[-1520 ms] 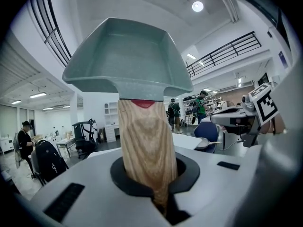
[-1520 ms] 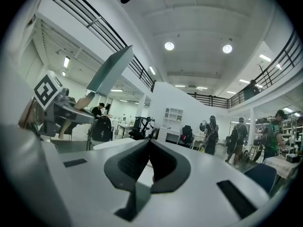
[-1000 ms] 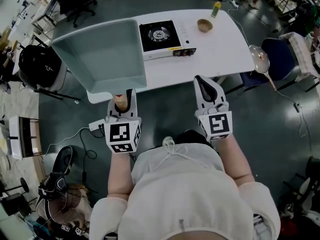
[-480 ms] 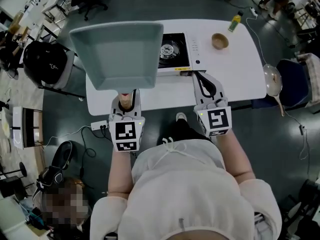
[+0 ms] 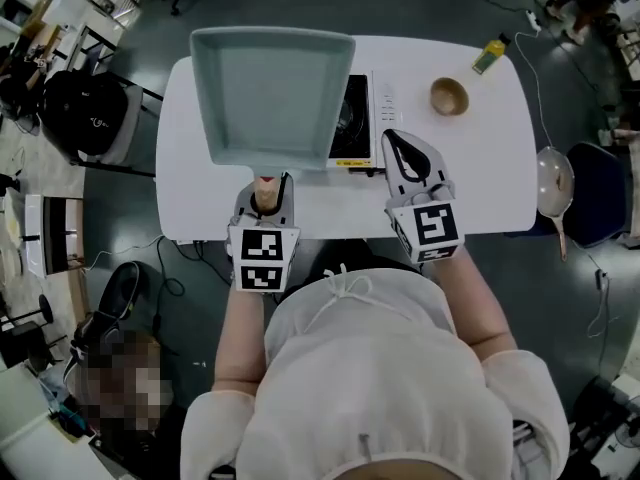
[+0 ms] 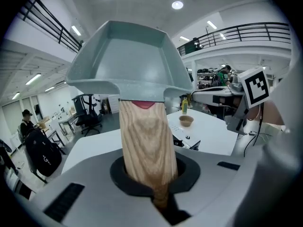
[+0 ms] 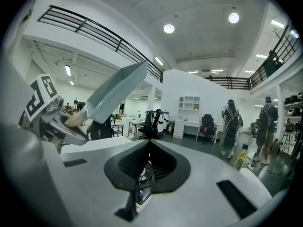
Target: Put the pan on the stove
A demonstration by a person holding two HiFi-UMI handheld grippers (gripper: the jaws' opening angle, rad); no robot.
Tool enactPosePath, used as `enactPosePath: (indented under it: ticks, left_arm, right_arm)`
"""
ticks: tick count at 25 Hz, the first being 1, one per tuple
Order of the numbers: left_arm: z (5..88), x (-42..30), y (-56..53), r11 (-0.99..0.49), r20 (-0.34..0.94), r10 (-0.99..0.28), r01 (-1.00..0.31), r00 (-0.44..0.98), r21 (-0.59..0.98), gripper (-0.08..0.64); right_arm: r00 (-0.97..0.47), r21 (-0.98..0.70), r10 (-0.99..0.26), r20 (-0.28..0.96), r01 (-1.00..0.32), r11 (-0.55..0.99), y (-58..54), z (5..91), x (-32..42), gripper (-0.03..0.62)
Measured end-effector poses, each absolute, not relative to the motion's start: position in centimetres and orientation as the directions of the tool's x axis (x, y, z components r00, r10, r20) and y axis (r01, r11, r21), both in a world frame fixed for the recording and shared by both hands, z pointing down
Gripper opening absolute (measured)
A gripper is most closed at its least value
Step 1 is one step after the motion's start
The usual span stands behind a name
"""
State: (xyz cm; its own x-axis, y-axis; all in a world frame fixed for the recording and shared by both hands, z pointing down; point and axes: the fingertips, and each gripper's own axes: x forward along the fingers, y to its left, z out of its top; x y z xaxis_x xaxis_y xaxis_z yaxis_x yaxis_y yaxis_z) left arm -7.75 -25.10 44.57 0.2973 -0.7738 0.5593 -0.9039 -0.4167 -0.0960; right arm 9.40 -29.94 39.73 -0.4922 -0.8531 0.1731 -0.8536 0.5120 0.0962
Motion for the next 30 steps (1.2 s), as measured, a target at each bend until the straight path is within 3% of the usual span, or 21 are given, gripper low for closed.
enactPosePath:
  ticks: [16, 30]
  left_arm:
    - [56.8, -3.6, -28.6, -0.350, 0.835, -0.470, -0.929, 0.287, 0.122, 0.035]
    - [60.3, -3.0, -29.3, -0.254, 0.909, -0.277, -0.936, 0.311, 0.243, 0.038]
  right_arm:
    - [-0.558, 0.007, -0.783, 0.275, -0.813, 0.582, -35.9, 46.0, 9.7, 0.006]
    - [-0.545, -0.018, -0.769, 0.334, -0.819, 0.573, -38.8, 49.6, 10.0, 0.008]
